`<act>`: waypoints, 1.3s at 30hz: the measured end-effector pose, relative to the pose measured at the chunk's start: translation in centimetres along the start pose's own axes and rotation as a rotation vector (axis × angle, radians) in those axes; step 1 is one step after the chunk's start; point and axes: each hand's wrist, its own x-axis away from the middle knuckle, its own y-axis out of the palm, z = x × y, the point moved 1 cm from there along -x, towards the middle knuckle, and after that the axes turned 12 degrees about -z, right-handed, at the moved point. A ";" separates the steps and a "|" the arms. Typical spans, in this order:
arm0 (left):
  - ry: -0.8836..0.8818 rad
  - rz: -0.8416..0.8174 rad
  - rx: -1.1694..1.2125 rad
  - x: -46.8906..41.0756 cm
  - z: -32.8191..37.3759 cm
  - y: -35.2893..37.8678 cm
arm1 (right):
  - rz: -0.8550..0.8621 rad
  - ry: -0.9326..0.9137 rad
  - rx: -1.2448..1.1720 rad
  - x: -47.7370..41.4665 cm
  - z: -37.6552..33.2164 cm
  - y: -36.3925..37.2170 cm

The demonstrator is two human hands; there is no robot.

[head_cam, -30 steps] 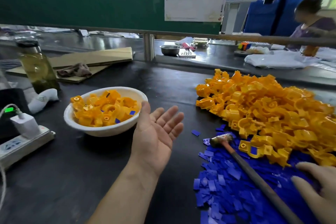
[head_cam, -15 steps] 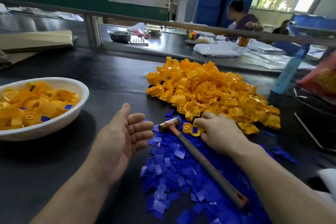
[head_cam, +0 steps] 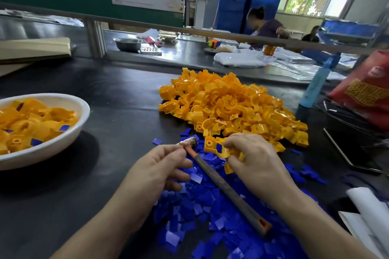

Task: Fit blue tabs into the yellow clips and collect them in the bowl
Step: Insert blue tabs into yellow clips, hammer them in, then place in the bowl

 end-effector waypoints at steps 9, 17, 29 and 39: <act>-0.052 -0.206 -0.085 1.2 -0.9 2.1 | -0.049 0.066 0.038 1.4 -0.8 -1.3; 0.094 -0.206 0.108 1.0 -1.0 2.2 | -0.095 -0.068 -0.259 3.2 -4.0 -2.4; 0.247 -0.118 -0.254 2.3 -0.1 3.2 | -0.258 0.197 -0.962 4.2 -5.6 -1.6; 0.392 0.137 -0.745 3.6 1.1 4.1 | -0.539 0.159 -2.159 4.2 -6.8 -0.3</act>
